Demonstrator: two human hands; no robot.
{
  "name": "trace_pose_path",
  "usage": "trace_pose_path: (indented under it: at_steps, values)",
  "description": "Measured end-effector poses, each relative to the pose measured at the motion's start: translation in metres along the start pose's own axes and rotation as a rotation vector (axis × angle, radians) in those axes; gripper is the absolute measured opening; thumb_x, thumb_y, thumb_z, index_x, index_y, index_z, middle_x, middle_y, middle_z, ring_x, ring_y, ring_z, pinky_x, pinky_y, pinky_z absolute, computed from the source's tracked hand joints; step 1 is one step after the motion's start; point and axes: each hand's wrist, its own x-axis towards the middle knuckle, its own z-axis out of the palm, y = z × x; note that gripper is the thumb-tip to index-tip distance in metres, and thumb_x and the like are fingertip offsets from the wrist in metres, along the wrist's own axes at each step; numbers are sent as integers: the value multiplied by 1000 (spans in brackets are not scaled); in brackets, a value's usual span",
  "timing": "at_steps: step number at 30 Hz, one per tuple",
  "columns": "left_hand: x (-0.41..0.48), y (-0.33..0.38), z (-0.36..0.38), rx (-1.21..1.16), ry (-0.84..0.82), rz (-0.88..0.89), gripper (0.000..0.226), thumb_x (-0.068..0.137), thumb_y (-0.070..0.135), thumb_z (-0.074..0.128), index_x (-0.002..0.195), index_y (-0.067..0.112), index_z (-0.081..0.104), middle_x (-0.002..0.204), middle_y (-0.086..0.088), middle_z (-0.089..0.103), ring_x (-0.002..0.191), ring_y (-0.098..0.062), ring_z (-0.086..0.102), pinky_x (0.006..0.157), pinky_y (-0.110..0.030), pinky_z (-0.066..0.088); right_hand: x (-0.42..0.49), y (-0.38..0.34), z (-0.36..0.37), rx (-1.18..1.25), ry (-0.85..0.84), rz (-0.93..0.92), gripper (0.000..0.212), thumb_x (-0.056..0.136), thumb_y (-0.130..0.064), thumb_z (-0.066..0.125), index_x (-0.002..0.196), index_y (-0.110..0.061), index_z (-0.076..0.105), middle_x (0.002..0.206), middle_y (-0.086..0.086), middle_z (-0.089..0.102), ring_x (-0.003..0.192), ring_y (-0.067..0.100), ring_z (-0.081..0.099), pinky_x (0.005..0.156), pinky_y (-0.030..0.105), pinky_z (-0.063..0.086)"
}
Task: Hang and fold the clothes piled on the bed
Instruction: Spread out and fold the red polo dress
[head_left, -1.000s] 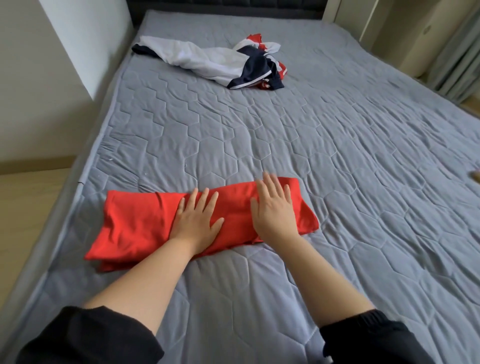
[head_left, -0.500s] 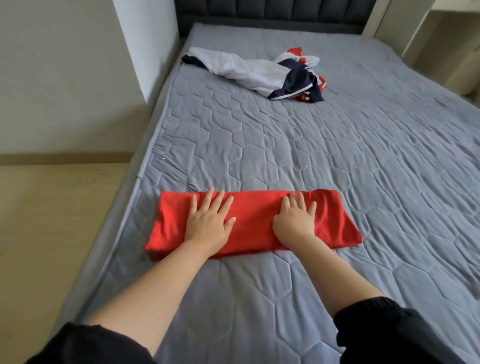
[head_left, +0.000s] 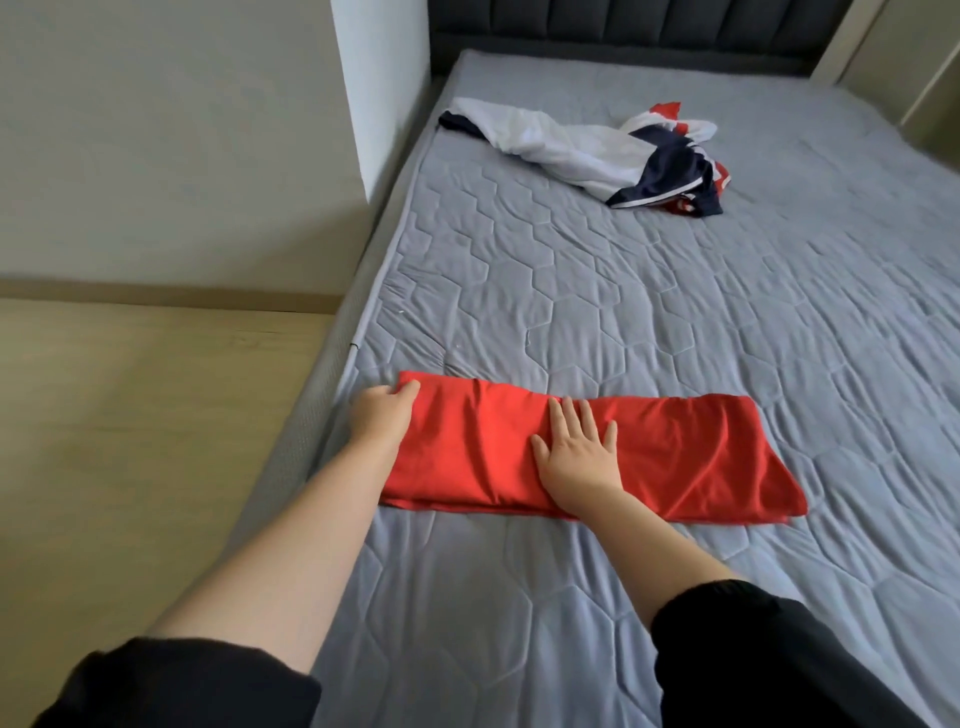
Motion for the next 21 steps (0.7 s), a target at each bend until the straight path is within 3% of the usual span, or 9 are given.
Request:
trace_pose_path:
  at_steps: [3,8,11,14,17,21]
  values:
    - [1,-7,-6,145,135,50,43,97,33,48,97,-6,67,101,-27,65,98,-42,60,80,-40,45,0,2,1,3,8,4,66,97,-50,23,154,-19,7,161,-1,5,148,18,-4,116,50,-5]
    - [-2,-30,-11,241,180,18,45,99,31,45,99,-10,65,105,-30,64,99,-43,58,82,-41,44,1,4,2,14,16,0,65,97,-51,22,154,-24,6,161,-5,4,148,15,-5,116,47,-7]
    - [-1,-25,-14,234,58,28,50,97,41,47,89,-4,66,95,-22,66,94,-37,61,77,-36,42,1,5,4,6,13,3,65,97,-50,22,154,-23,6,161,-4,4,148,16,-5,116,48,-7]
    - [-2,-19,-25,-99,-225,-138,50,81,59,62,87,10,67,85,-3,68,82,-20,64,74,-27,45,-1,4,6,-7,29,2,65,97,-49,21,154,-21,6,161,-3,4,148,16,-5,116,48,-6]
    - [-12,-20,-26,-152,-547,-257,41,75,44,77,96,11,66,91,-9,72,86,-22,69,80,-32,54,-3,4,5,-9,28,-1,64,97,-48,21,154,-21,5,161,-3,4,148,16,-5,117,47,-6]
    - [-23,-19,-17,-260,-489,-238,28,77,13,76,100,2,64,86,-14,70,72,-24,67,67,-29,54,-1,5,-11,154,-19,-11,59,101,-42,27,153,-17,14,161,-1,11,148,15,2,116,44,-6]
